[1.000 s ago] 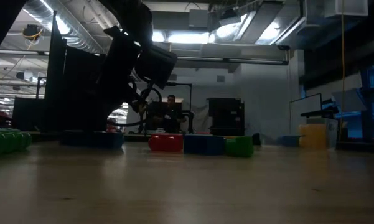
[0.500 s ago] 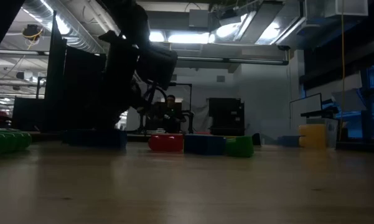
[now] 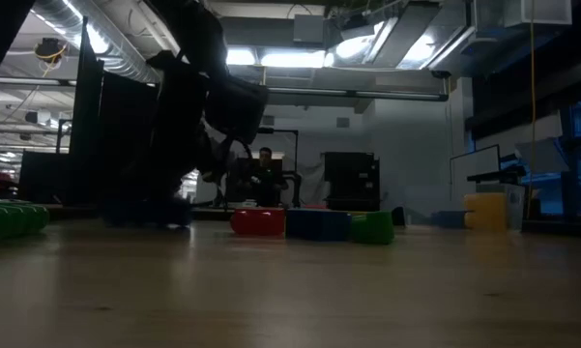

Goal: Sort blocks by size
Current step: Put the 4 stud blue game piece into the bottom transparent bin

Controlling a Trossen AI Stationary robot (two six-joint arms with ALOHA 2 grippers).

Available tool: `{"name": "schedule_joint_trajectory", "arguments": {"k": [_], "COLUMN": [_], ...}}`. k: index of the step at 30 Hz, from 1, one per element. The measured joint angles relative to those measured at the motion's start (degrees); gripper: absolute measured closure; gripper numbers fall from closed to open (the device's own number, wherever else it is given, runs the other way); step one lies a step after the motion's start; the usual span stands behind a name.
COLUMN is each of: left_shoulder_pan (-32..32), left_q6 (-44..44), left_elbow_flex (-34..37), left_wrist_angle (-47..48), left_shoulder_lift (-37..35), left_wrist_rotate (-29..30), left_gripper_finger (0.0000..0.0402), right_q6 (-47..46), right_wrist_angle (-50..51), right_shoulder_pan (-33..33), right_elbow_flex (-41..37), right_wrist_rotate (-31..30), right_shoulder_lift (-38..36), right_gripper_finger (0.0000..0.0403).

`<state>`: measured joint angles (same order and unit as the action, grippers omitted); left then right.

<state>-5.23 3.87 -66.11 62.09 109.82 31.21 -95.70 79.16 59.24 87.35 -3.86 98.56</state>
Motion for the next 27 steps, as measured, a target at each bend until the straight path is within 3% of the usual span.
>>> {"name": "schedule_joint_trajectory", "arguments": {"k": [4, 6, 18, 27], "left_shoulder_pan": [-0.10, -0.23, 2.90, 13.46], "left_q6": [0.02, 0.43, 2.33, 16.36], "left_elbow_flex": [-0.95, -2.39, -16.35, -21.97], "left_wrist_angle": [1.47, 3.21, 6.40, 14.67], "left_shoulder_lift": [-0.07, 0.03, -5.33, -14.77], "left_wrist_rotate": [0.42, -0.22, -13.44, -26.39], "left_gripper_finger": [0.0379, 0.0393, 0.0399, 0.0400], "right_q6": [0.04, 0.15, 3.98, 8.18], "right_wrist_angle": [0.06, 0.13, 0.08, -0.10], "right_shoulder_pan": [0.00, 0.00, 0.00, 0.00], "right_elbow_flex": [0.00, 0.00, 0.00, 0.00], "right_wrist_rotate": [-2.21, -4.37, -12.19, -20.75], "right_shoulder_lift": [0.00, 0.00, 0.00, 0.02], "right_gripper_finger": [0.0281, 0.0281, 0.0281, 0.0281]}}
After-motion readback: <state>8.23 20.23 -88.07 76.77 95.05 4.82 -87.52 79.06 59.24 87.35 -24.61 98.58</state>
